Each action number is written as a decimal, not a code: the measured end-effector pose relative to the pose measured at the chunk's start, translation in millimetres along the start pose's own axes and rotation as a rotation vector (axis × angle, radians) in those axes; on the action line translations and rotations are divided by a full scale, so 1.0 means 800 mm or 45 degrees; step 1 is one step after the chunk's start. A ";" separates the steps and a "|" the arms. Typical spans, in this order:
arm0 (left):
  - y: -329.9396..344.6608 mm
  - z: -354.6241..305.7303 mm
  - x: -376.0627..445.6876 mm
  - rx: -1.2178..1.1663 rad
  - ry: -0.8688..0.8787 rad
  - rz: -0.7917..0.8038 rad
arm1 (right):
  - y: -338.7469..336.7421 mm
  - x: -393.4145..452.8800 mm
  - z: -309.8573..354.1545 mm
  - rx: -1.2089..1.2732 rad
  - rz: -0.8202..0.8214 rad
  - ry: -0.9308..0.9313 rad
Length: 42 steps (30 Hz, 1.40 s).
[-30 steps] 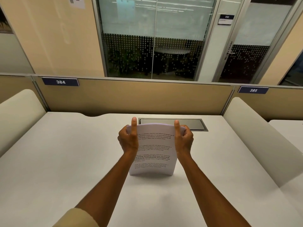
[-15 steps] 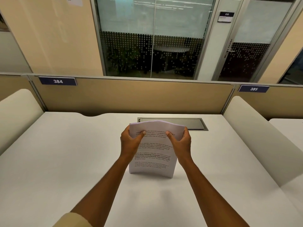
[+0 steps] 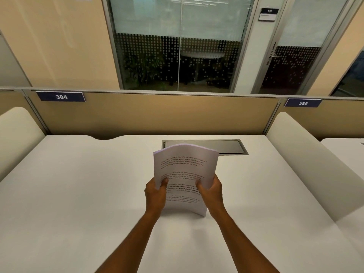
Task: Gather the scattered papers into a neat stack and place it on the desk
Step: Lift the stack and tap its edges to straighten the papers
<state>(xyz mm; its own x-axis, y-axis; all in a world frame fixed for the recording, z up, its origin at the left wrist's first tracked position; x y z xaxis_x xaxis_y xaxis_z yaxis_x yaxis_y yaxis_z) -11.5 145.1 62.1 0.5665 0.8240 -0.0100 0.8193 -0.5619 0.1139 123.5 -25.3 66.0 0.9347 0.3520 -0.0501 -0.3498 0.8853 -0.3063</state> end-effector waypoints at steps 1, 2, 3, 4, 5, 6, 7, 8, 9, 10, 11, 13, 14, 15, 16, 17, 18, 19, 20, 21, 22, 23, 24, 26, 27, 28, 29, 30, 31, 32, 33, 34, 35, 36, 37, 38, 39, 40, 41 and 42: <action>0.002 0.000 0.002 0.002 -0.003 -0.002 | 0.001 0.001 0.002 0.004 -0.002 -0.005; 0.004 -0.001 0.004 0.003 -0.002 -0.004 | 0.002 0.003 0.005 0.012 -0.009 -0.015; 0.006 -0.003 0.006 0.003 0.001 -0.007 | 0.002 0.005 0.009 0.015 -0.019 -0.026; 0.008 -0.006 0.008 -0.002 0.007 -0.006 | 0.001 0.008 0.012 0.018 -0.027 -0.036; 0.010 -0.008 0.009 -0.007 0.015 -0.002 | 0.001 0.009 0.015 0.014 -0.031 -0.037; 0.011 -0.008 0.010 -0.006 0.022 0.002 | 0.002 0.011 0.015 0.012 -0.030 -0.035; 0.010 -0.008 0.009 0.000 0.025 0.003 | 0.002 0.011 0.014 0.011 -0.030 -0.029; 0.008 -0.005 0.008 0.006 0.021 -0.001 | 0.003 0.011 0.010 0.009 -0.033 -0.023; 0.006 0.000 0.006 0.008 0.012 -0.002 | 0.004 0.010 0.005 0.008 -0.036 -0.017; 0.004 0.007 0.005 0.013 -0.001 0.000 | 0.004 0.008 0.000 0.011 -0.037 -0.007; 0.002 0.013 0.004 0.026 -0.009 0.007 | 0.005 0.005 -0.004 0.018 -0.035 0.006; 0.001 0.020 0.003 0.056 -0.009 0.024 | 0.006 0.002 -0.010 0.038 -0.023 0.027; 0.001 0.021 0.002 0.068 -0.005 0.029 | 0.006 0.001 -0.012 0.043 -0.014 0.031; 0.001 0.021 0.003 0.081 0.001 0.034 | 0.006 0.001 -0.011 0.045 -0.008 0.033; 0.002 0.019 0.004 0.092 0.011 0.041 | 0.006 0.002 -0.010 0.045 -0.006 0.032; 0.003 0.017 0.005 0.095 0.022 0.046 | 0.005 0.002 -0.008 0.044 -0.010 0.033; 0.004 0.014 0.006 0.088 0.029 0.046 | 0.004 0.004 -0.007 0.043 -0.013 0.035; 0.004 0.011 0.006 0.076 0.033 0.042 | 0.003 0.006 -0.006 0.043 -0.014 0.035; 0.004 0.010 0.007 0.066 0.035 0.035 | 0.002 0.007 -0.006 0.045 -0.015 0.034; 0.004 0.010 0.006 0.057 0.036 0.029 | 0.002 0.007 -0.007 0.045 -0.014 0.035; 0.003 0.012 0.006 0.055 0.033 0.026 | 0.002 0.006 -0.010 0.045 -0.009 0.038; 0.001 0.015 0.004 0.061 0.027 0.029 | 0.002 0.005 -0.013 0.038 -0.001 0.043; 0.000 0.020 0.003 0.071 0.016 0.034 | 0.003 0.003 -0.018 0.030 0.011 0.052; -0.005 0.030 0.001 0.077 -0.012 0.045 | 0.007 0.000 -0.029 0.002 0.031 0.070; -0.006 0.034 0.002 0.077 -0.022 0.048 | 0.008 0.000 -0.032 -0.008 0.037 0.075; -0.006 0.036 0.003 0.080 -0.029 0.051 | 0.009 0.000 -0.034 -0.017 0.041 0.077; -0.006 0.035 0.005 0.091 -0.030 0.055 | 0.009 0.001 -0.033 -0.021 0.042 0.074; -0.005 0.034 0.007 0.107 -0.025 0.063 | 0.009 0.003 -0.031 -0.025 0.040 0.066; -0.004 0.033 0.010 0.124 -0.017 0.074 | 0.009 0.004 -0.029 -0.030 0.037 0.057; -0.003 0.031 0.013 0.139 -0.008 0.085 | 0.008 0.007 -0.028 -0.034 0.036 0.048; -0.003 0.028 0.017 0.148 0.002 0.098 | 0.008 0.009 -0.027 -0.035 0.036 0.044; -0.002 0.025 0.021 0.154 0.010 0.110 | 0.008 0.011 -0.026 -0.029 0.037 0.046; 0.000 0.022 0.025 0.165 0.019 0.126 | 0.008 0.013 -0.024 -0.018 0.037 0.051; 0.001 0.018 0.031 0.182 0.026 0.145 | 0.007 0.015 -0.022 -0.008 0.036 0.058; 0.003 0.013 0.036 0.203 0.034 0.170 | 0.006 0.017 -0.020 0.005 0.034 0.061; 0.006 0.007 0.041 0.227 0.046 0.198 | 0.005 0.020 -0.018 0.019 0.031 0.064; 0.009 -0.002 0.047 0.257 0.068 0.228 | 0.002 0.023 -0.014 0.043 0.025 0.063; 0.012 -0.011 0.053 0.297 0.101 0.260 | -0.002 0.026 -0.010 0.073 0.020 0.057; 0.016 -0.023 0.059 0.351 0.142 0.298 | -0.006 0.029 -0.004 0.105 0.014 0.048; 0.020 -0.035 0.064 0.409 0.190 0.341 | -0.012 0.033 0.004 0.141 0.004 0.032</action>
<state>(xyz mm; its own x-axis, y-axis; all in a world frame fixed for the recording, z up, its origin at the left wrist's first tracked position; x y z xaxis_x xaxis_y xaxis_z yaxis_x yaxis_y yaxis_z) 28.0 180.6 91.6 0.7629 0.6344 0.1241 0.6446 -0.7317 -0.2216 151.6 -23.5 70.3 0.9342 0.3487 -0.0750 -0.3566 0.9127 -0.1996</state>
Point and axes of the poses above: each hand's wrist, its own x-axis towards the middle knuckle, its own y-axis out of the palm, z = x × y, the point moved 7 cm from there along x, towards the middle knuckle, and after that the axes turned 8 degrees about -x, right-handed, at the moved point
